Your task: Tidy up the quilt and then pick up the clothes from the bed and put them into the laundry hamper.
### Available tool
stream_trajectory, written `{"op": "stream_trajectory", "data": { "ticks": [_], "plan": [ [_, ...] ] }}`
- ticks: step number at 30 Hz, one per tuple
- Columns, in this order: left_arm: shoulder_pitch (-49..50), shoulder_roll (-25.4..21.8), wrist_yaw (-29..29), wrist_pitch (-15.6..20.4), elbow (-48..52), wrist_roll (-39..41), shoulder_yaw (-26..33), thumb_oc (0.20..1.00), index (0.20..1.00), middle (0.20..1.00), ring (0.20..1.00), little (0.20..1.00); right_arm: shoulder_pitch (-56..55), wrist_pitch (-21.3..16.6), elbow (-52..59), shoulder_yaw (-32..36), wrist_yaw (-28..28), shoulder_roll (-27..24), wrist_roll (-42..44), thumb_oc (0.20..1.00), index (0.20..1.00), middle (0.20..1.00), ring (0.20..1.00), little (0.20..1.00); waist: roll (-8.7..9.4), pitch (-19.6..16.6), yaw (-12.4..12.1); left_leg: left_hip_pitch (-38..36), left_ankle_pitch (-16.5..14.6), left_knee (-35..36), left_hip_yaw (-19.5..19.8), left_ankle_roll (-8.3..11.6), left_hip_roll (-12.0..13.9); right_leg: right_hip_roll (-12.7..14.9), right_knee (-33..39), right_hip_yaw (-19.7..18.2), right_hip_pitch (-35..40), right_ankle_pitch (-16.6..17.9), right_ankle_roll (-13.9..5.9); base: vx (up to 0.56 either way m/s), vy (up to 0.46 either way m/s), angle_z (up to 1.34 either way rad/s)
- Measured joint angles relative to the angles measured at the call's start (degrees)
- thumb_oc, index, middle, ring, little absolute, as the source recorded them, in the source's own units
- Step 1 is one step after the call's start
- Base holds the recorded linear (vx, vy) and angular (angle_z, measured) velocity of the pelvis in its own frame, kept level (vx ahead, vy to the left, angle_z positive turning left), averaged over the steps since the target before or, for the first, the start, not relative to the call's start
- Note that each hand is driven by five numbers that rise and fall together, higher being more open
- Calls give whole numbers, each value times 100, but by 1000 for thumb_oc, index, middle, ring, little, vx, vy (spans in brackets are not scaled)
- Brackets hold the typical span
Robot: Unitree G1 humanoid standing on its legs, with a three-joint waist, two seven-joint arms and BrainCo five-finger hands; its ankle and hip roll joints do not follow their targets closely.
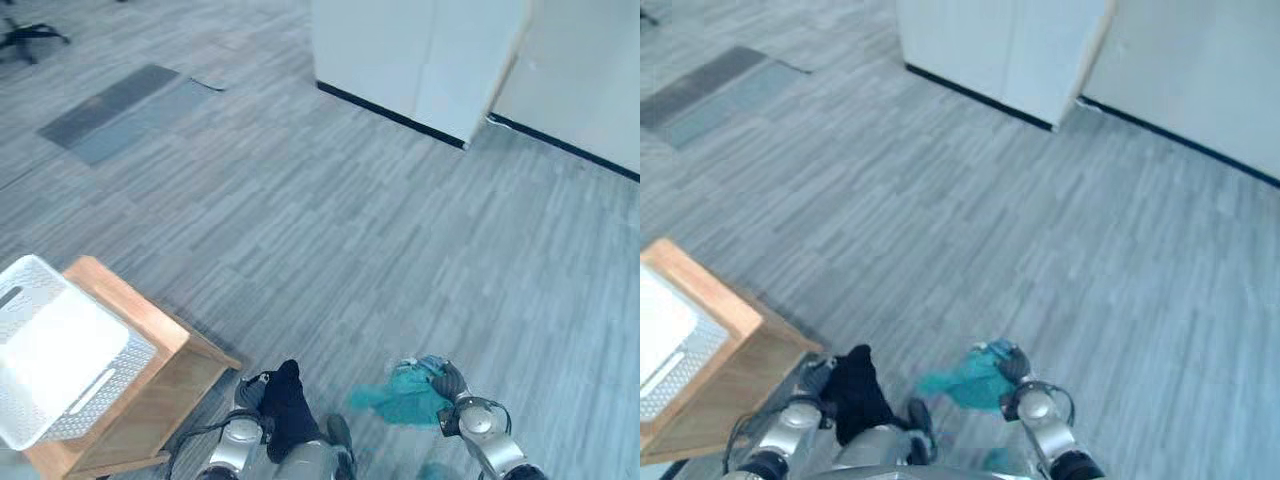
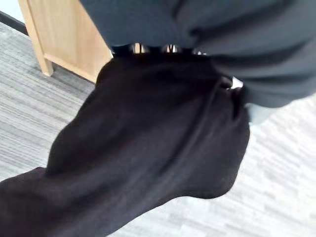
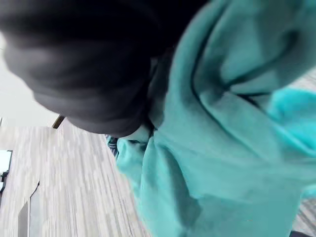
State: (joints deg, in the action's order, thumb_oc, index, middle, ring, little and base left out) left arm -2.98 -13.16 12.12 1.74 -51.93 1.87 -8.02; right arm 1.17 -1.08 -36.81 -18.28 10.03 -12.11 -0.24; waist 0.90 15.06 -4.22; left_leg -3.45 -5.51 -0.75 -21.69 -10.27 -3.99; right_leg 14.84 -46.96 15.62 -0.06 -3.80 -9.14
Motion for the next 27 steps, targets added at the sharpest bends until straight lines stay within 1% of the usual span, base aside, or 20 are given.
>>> {"op": "stream_trajectory", "data": {
  "ticks": [1, 2, 4, 5, 6, 7, 8, 10, 11, 14, 16, 18, 19, 20, 21, 22, 23, 24, 26, 27],
  "plan": [
    [22, 47, 35, -79, -33, 33, -200, 200, 200, 200, 200, 200, 108, -3, -140, 117, 10, -59, -40, 200, 200, 200, 200, 200, -366, 57, 145, -206, -51, 31, 388, 40, 151, -215, -672, -246, -804, -187, 305, 526, 55, 157],
    [16, 161, 66, -74, 3, 29, -412, 200, 200, 200, 200, 200, 103, 15, -278, 258, 7, -182, -40, 200, 200, 200, 200, 200, -773, 53, 259, -295, -73, 48, 832, 163, 433, -809, -729, -512, -1633, -354, 503, 736, -37, 187],
    [-87, 177, 103, -60, 5, 29, -442, 200, 200, 200, 200, 200, 53, 49, -478, 270, 84, -315, -38, 200, 200, 200, 200, 200, -1047, 69, 437, -393, -134, 32, 1627, 275, 784, -1502, 560, -795, -2078, -534, 786, 675, -162, 197],
    [-150, 157, 105, -52, 9, 27, -422, 200, 200, 200, 200, 200, -90, 50, -459, 299, 130, -310, -27, 200, 200, 200, 200, 200, -970, 81, 530, -483, -117, 52, 2081, 451, 785, -1519, 1363, -805, -2020, -572, 741, 563, -192, 310],
    [-303, 149, 110, 45, -275, 23, -300, 200, 200, 200, 200, 200, -225, 45, -523, 302, 176, -353, 33, 200, 200, 200, 200, 200, -690, 32, 612, -666, -227, 122, 2736, 582, 755, -1331, 3676, -1176, -1640, -495, 642, 574, -209, 275],
    [-241, 89, 115, 67, -275, 23, -276, 200, 200, 200, 200, 200, -229, 58, -592, 310, 175, -355, 32, 200, 200, 200, 200, 200, -469, -36, 505, -846, -262, 246, 2802, 616, 669, -1230, 4171, -1282, -1625, -425, 599, 588, -240, 260],
    [-26, -43, 125, 84, -505, 16, -261, 200, 200, 200, 200, 200, -179, 61, -708, 332, 196, -323, 28, 200, 200, 200, 200, 200, -175, -194, 424, -1095, -439, 326, 3114, 719, 646, -791, 4436, -1351, -1721, -287, 364, 631, -279, 135],
    [213, -189, 163, 25, -783, 22, -269, 200, 200, 200, 200, 200, -372, 63, -722, 383, 222, -247, 24, 200, 200, 200, 200, 200, 85, -466, 495, -1200, -782, 223, 3620, 1011, 752, -443, 4384, -1416, -1622, -413, 324, 493, -269, 166],
    [219, -240, 164, 21, -911, 24, -263, 200, 200, 200, 200, 200, -330, 58, -845, 366, 205, -239, 17, 200, 200, 200, 200, 200, 48, -477, 468, -1190, -1055, -38, 3742, 1302, 959, -507, 4190, -1411, -1532, -25, -134, 377, -287, 160],
    [257, 177, 148, 121, -973, 24, -285, 200, 200, 200, 200, 200, -183, 94, -1303, 433, 126, -394, -21, 200, 200, 200, 200, 200, -157, -423, 575, -1164, -812, -388, 3224, 1666, 1309, -633, 4122, -921, -1032, 1079, 221, 394, -299, 142],
    [292, 390, 150, 160, -976, 33, -262, 200, 200, 200, 200, 200, -5, 126, -1489, 437, 93, -505, -136, 200, 200, 200, 200, 200, -330, -452, 382, -903, -493, -904, 3079, 1919, 1536, -818, 4313, -643, -676, 1095, 423, 250, -314, 89],
    [293, 422, 148, 170, -978, 37, -207, 200, 200, 200, 200, 200, 66, 110, -1438, 420, 96, -495, -158, 200, 200, 200, 200, 200, -187, -360, 334, -236, -151, -1940, 2998, 2318, 1535, -755, 4725, -293, -320, 1094, 507, 184, -314, 90],
    [164, 418, 148, 211, -906, 65, -152, 200, 200, 200, 200, 200, 25, 116, -1442, 401, 90, -492, -155, 200, 200, 200, 200, 200, 40, -229, 306, 471, 160, -2959, 2591, 2300, 1571, -650, 5073, 137, 26, 1113, 592, 247, -263, 190],
    [16, 379, 146, 226, -660, 194, -87, 200, 200, 200, 200, 200, -21, 123, -1472, 391, 46, -490, -155, 200, 200, 200, 200, 200, 152, -146, 217, 1154, 181, -3661, 1373, 2013, 1887, -611, 5222, 614, 283, 1051, 725, 267, -263, 188],
    [62, 387, 151, 240, -474, 199, 1, 200, 200, 200, 200, 200, -36, 113, -1456, 268, 34, -548, -162, 200, 200, 200, 200, 200, 243, -99, 104, 1292, 96, -3327, 577, 1905, 2028, -608, 5230, 1030, 439, 875, 631, 448, -316, 228],
    [93, 394, 115, 210, -424, 187, -60, 200, 200, 200, 200, 200, -70, 116, -1379, 268, -13, -660, -167, 200, 200, 200, 200, 200, 106, -108, 54, 1581, 136, -2751, -363, 1577, 2010, -701, 5227, 1532, 635, 694, 642, 348, -156, 141],
    [91, 390, 97, 212, -344, 223, -16, 200, 200, 200, 200, 200, -57, 131, -1376, 277, -25, -675, -184, 200, 200, 200, 200, 200, 109, -124, -22, 1633, 162, -2319, -588, 1493, 1793, -714, 5229, 1605, 630, 633, 619, 395, -86, 169],
    [86, 357, 77, 188, -452, 173, 10, 200, 200, 200, 200, 200, -44, 127, -1378, 285, -26, -697, -198, 200, 200, 200, 200, 200, 47, -162, 11, 1659, 246, -1647, -1329, 1415, 1569, -734, 5224, 2044, 756, 537, 501, 349, -41, 105],
    [290, 317, 59, 144, -500, 171, 140, 200, 200, 200, 200, 200, -34, 121, -1365, 386, -27, -657, -199, 200, 200, 200, 200, 200, -39, -237, -101, 1587, 466, -1133, -1695, 1235, 1430, -902, 5220, 2245, 984, 388, 383, 385, 34, 63],
    [415, 252, 30, 104, -595, 172, 286, 200, 200, 200, 200, 200, -9, 119, -1365, 411, -29, -605, -199, 200, 200, 200, 200, 200, 13, -270, -112, 1412, 342, -1159, -1788, 767, 1332, -892, 5189, 2330, 1145, 340, 224, 377, 156, 49]
  ]
}}
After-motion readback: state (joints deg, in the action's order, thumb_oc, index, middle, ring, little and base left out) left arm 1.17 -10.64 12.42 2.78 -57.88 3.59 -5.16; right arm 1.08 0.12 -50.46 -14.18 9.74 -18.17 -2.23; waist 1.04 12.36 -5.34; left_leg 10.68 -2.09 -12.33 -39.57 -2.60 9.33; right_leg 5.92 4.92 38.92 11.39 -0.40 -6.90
